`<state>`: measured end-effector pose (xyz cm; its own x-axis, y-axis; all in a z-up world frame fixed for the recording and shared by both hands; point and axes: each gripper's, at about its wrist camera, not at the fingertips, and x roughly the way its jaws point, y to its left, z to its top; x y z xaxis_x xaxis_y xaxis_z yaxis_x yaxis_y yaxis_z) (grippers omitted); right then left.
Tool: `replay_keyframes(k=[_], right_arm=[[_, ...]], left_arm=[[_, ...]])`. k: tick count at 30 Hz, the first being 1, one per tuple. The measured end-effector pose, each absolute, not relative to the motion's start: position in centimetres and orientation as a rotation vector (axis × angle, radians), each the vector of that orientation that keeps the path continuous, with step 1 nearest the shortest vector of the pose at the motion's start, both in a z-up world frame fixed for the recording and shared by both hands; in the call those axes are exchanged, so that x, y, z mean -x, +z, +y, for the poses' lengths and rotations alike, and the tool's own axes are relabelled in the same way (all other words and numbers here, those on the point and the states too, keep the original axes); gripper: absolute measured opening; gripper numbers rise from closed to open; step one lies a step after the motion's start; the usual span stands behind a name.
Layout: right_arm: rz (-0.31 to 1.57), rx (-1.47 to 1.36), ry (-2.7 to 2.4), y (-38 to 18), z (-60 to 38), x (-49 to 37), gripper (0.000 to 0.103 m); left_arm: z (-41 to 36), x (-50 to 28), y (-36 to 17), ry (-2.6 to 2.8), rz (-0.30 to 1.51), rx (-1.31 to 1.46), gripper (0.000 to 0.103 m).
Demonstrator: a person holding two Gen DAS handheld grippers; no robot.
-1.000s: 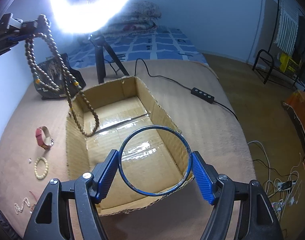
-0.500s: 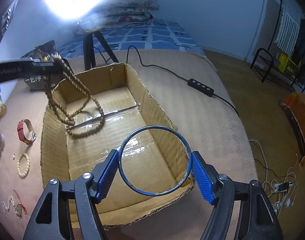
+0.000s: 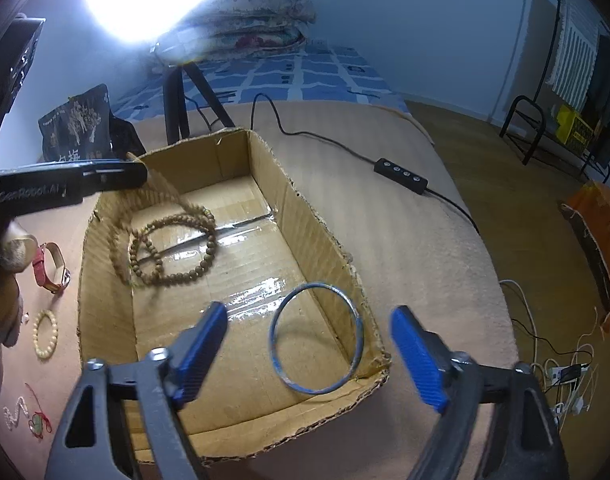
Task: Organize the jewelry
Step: 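Open both grippers to drop the bangle and bead strand into the box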
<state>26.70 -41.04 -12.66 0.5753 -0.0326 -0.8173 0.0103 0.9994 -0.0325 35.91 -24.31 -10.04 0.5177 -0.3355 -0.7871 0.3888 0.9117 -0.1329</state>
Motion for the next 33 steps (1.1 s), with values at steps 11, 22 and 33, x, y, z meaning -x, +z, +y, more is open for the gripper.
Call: replay_keyframes(k=[11,22,33], right_arm=[[0.934,0.039,-0.025,-11.3,-40.7,-25.4,0.088],[0.869,0.039,-0.009,-7.2,-38.8,-22.3,0.088],[0.820,0.033,0.015,-3.6,-36.4,-18.3,0.096]], left_arm=[[-23.0,-34.2,-8.2,-0.416,0.902,-0.072,0.043],[-18.4,-30.1,-3.4,-0.375,0.829,-0.062,0.043],[-9.7,-24.6,-0.5,-0.286,0.753,-0.062,0.043]])
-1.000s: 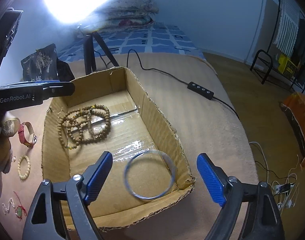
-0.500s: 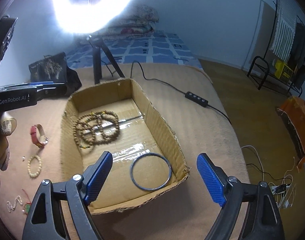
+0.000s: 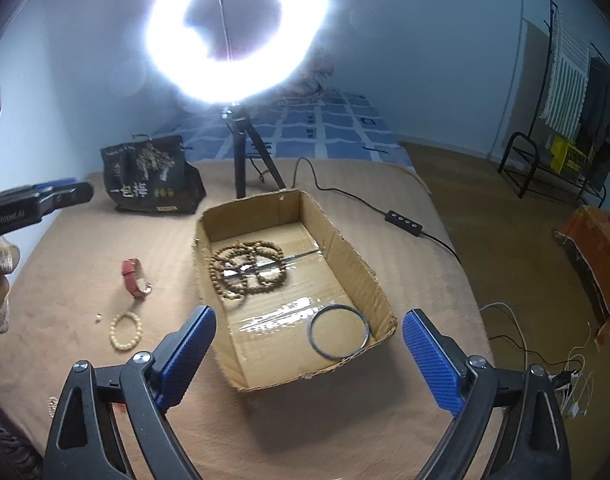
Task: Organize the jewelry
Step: 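Open both grippers to drop the bangle and bead strand into the box, then reach the right gripper to the jade pendant while the left gripper approaches the pearl necklace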
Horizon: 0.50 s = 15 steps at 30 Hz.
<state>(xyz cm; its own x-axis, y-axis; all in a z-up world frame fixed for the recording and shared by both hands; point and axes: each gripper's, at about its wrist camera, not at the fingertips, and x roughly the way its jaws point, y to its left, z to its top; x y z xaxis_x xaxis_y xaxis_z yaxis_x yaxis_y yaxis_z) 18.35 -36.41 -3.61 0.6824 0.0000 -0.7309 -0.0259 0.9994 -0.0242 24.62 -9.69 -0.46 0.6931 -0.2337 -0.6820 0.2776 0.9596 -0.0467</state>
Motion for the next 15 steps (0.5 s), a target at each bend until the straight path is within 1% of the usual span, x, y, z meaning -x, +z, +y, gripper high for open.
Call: replay_keyframes(k=[6,8,15], right_arm=[[0.804,0.078,0.069,-3.1,-33.9,-16.5,0.095],[0.804,0.080,0.095,-3.1,-33.0,-16.0,0.092],[0.798,0.092,0.146,-3.8,-29.9,-15.2,0.091]], left_arm=[[-4.3,-21.0,-0.7,-0.227,0.774,-0.028,0.043],[-3.0,-19.5,-1.2,-0.215,0.776,-0.038,0.043],[0.9,-14.6,-4.3,-0.222,0.848,-0.024,0.043]])
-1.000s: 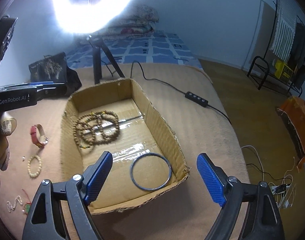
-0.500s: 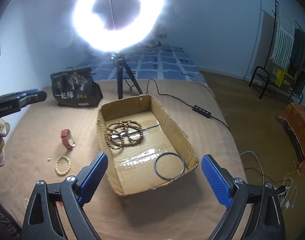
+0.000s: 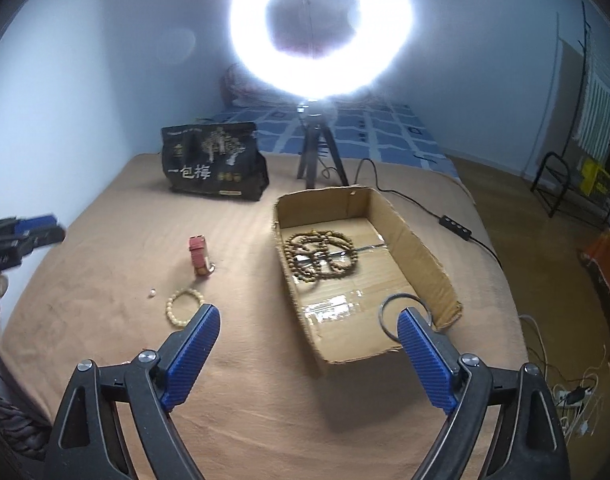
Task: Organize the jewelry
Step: 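Reach the right gripper to the jade pendant while the left gripper approaches the pearl necklace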
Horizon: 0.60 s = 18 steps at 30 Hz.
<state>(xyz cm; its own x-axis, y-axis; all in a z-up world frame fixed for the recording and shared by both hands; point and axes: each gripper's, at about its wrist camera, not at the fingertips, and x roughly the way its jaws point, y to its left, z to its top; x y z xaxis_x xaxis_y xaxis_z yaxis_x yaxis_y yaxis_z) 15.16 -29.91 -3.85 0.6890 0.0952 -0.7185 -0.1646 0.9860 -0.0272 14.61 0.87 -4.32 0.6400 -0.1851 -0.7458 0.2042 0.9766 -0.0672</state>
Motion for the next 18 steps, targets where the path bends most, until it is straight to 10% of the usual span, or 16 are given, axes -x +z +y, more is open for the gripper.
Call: replay_keyframes(k=[13,18], right_arm=[[0.875,0.174,0.303,-8.0,-22.8,-12.7,0.091],[1.013,0.140,0.369,-11.3,-20.8,-12.6,0.076]], left_arm=[[0.8,-9.4,-10.9,-0.351,0.990,-0.060,0.043],[0.0,-8.9,-12.8,-0.392,1.035,-0.076,0.043]])
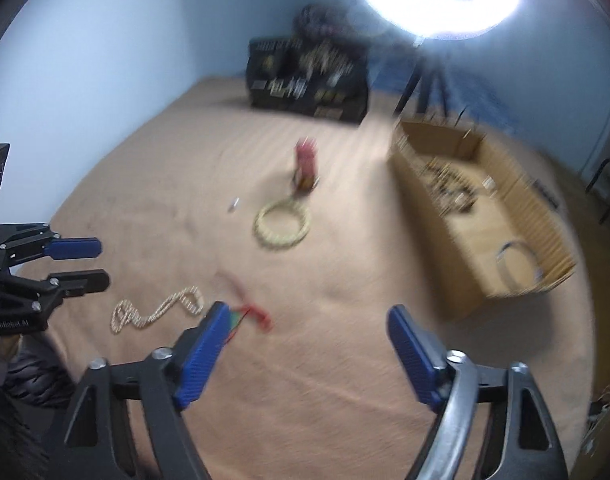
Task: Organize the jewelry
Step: 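Reach the right gripper to the jade pendant while the left gripper approaches the pearl necklace, then grasp the jade pendant with the right gripper while the left gripper grasps the pearl necklace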
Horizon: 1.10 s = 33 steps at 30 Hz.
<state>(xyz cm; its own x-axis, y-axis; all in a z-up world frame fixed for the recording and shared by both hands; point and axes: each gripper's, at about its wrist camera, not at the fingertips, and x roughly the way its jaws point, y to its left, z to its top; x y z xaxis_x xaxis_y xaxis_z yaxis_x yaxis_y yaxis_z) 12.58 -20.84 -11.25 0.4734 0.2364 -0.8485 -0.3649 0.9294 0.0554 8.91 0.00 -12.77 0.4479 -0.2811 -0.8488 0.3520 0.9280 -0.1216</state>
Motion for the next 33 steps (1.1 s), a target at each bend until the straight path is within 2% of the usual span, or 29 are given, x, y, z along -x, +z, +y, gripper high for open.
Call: replay_keyframes(k=[2,5,16,21,23,27,33], right_arm=[[1.069,0.111,0.387,-12.6,-20.3,-12.7,0.069],[1.145,0.062,0.410,-14.5,-19.5,-13.0,0.059],[1.251,-0.044,0.416,-17.7,-17.3,-14.5,0.042],[1.258,-0.061,0.406,-17.9,-16.9,-14.7,0.040],[1.255,-0.045,0.405,-18.0,-16.6,-14.6,0.038],[1.244,0.058,0.401,-18.3,-15.1,-14.3,0.036],[1.222,0.187,0.392,-18.5,-14.0,-13.7,0.021]], left_arm=[[-0.2,-8.9,-13.6,-0.407,1.062,-0.069,0.037],[-0.4,-8.8,-14.8,-0.419,1.094,-0.078,0.037],[-1.1,-9.0,-18.0,-0.425,1.162,-0.107,0.034],[-1.4,-9.0,-18.3,-0.424,1.162,-0.125,0.033],[-1.4,-9.3,-18.6,-0.418,1.167,-0.125,0.029],[-1.5,-9.5,-19.0,-0.413,1.171,-0.128,0.028],[-1.5,-9.8,-19.1,-0.378,1.162,-0.156,0.014]])
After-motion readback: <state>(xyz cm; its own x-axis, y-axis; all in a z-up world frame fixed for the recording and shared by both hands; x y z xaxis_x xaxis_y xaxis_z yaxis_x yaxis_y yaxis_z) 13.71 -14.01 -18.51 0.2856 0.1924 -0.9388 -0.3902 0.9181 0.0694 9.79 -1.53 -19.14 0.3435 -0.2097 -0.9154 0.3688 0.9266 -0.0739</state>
